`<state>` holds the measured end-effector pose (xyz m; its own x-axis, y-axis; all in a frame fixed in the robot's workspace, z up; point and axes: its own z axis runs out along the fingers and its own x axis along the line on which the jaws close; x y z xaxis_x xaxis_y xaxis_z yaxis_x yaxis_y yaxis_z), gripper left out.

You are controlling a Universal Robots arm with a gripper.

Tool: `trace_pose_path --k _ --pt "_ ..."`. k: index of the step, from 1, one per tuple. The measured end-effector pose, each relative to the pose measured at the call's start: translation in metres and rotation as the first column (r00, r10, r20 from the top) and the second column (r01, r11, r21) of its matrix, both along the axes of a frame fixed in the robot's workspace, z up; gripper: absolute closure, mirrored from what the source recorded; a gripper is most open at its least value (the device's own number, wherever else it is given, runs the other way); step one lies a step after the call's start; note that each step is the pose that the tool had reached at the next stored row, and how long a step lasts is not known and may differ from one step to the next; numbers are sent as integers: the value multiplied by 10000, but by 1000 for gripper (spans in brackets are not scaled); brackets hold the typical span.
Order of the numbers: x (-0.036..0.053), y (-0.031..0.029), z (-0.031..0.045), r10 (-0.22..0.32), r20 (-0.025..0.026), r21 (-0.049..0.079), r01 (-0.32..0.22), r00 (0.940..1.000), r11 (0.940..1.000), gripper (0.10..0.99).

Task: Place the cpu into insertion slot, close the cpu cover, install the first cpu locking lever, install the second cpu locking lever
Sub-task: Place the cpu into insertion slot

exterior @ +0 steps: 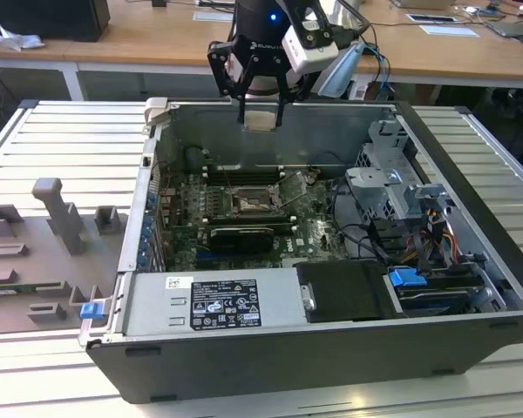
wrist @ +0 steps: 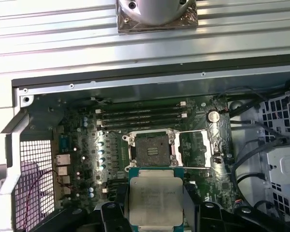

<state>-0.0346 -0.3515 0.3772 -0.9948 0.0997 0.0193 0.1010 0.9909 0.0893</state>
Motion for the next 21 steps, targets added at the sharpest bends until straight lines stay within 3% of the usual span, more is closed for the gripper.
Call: trace_pose_path --k 21 --pt "-2 1 -7 -983 0 -1 983 9952 9952 549"
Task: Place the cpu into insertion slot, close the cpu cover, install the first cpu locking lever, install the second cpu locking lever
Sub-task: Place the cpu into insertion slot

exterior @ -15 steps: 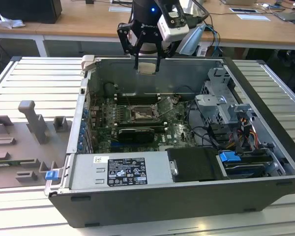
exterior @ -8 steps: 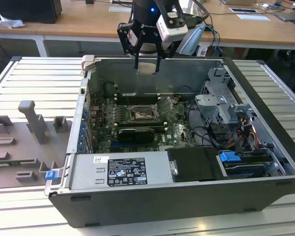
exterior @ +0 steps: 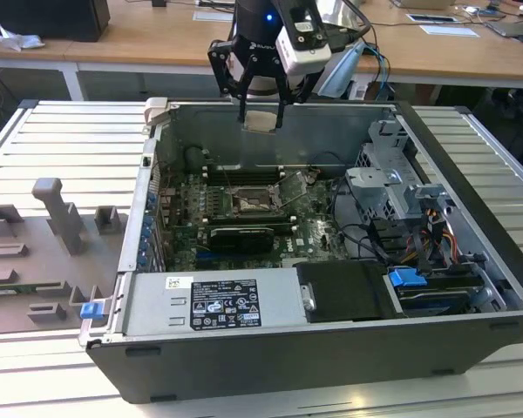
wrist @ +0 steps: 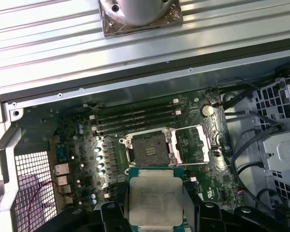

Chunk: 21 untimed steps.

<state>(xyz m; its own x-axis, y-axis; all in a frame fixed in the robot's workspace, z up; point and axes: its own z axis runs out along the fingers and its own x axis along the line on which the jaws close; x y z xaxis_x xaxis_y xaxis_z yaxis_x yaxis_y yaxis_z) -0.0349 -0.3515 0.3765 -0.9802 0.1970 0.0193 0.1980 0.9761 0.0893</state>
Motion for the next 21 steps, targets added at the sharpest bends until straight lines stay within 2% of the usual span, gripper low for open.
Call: trace_pose_path --k 21 --pt "0 0 -7 -334 0 1 334 9994 9994 549"
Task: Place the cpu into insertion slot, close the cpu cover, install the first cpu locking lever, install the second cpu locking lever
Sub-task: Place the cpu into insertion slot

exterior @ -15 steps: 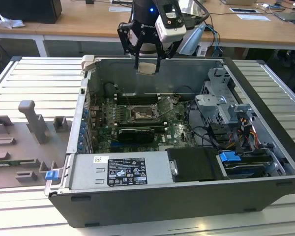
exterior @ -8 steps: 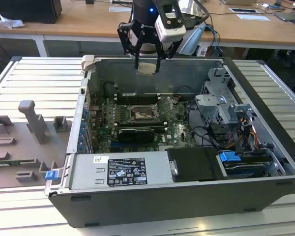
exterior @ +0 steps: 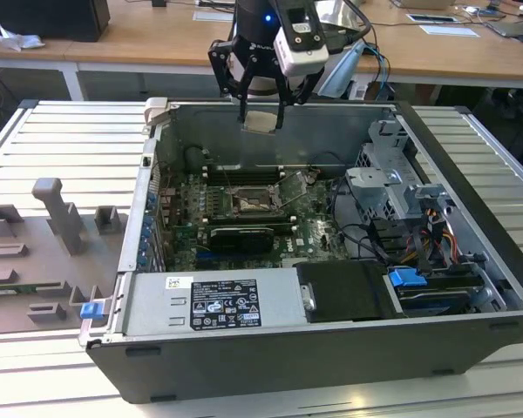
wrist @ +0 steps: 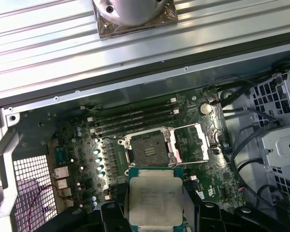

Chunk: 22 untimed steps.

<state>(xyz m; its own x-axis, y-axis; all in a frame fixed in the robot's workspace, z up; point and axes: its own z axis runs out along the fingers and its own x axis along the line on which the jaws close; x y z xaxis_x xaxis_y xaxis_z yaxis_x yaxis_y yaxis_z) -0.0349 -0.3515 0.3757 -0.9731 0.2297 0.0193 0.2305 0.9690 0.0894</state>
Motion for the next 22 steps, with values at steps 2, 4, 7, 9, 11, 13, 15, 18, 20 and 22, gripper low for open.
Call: trace_pose_path --k 2,4,7,9,11,13,15,18,20,22 --pt "0 0 -3 -73 1 1 73 10000 10000 549" --pt "0 2 -6 -197 1 0 197 9998 9998 549" --pt "0 2 -10 -489 -1 -2 489 9988 9988 549" --pt "0 2 -11 -669 -1 -1 669 9978 9978 549" --pt "0 2 -13 -929 0 -1 929 9957 9957 549" --pt "0 2 -14 -1155 0 -1 1155 9933 9933 549" --pt "0 2 -17 -1369 0 0 1369 9906 9906 549" --pt "0 2 -20 -1786 0 0 1786 9839 9839 549" --pt "0 2 -20 -2044 0 1 2044 9789 9789 549" --pt "0 2 -20 -2284 0 0 2284 9736 9736 549"
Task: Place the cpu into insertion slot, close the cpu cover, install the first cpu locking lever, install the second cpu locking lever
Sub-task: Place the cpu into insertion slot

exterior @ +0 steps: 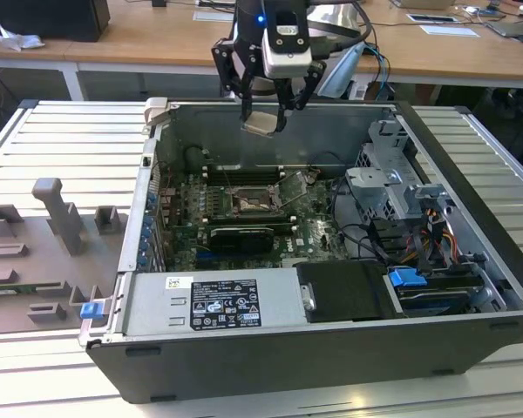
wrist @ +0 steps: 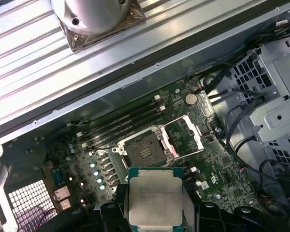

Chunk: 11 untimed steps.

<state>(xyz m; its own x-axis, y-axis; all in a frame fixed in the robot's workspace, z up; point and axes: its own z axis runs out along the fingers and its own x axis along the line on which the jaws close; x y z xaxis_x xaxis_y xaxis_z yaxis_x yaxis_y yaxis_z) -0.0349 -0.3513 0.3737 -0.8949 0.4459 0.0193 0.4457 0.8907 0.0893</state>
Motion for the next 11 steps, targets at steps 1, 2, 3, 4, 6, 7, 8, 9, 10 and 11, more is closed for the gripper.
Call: trace_pose_path --k 1,2,3,4,6,7,8,9,10,11 --pt "0 0 0 -98 -1 0 98 10000 10000 549" --pt "0 0 -1 -168 0 1 168 9999 9999 549" --pt "0 0 -3 -215 0 1 215 9998 9998 549" --pt "1 1 -7 -240 0 1 240 9997 9997 549" --pt "0 0 -25 -256 1 2 256 9997 9997 549" --pt "0 -2 -35 -265 0 1 265 9996 9996 549" --pt "-1 -9 -39 -270 -1 3 270 9996 9996 549" --pt "-1 -14 -46 -270 0 20 270 9996 9996 549" --pt "0 -14 -51 -270 -1 29 270 9996 9996 549" --pt "0 -14 -56 -332 -2 27 332 9994 9994 549"
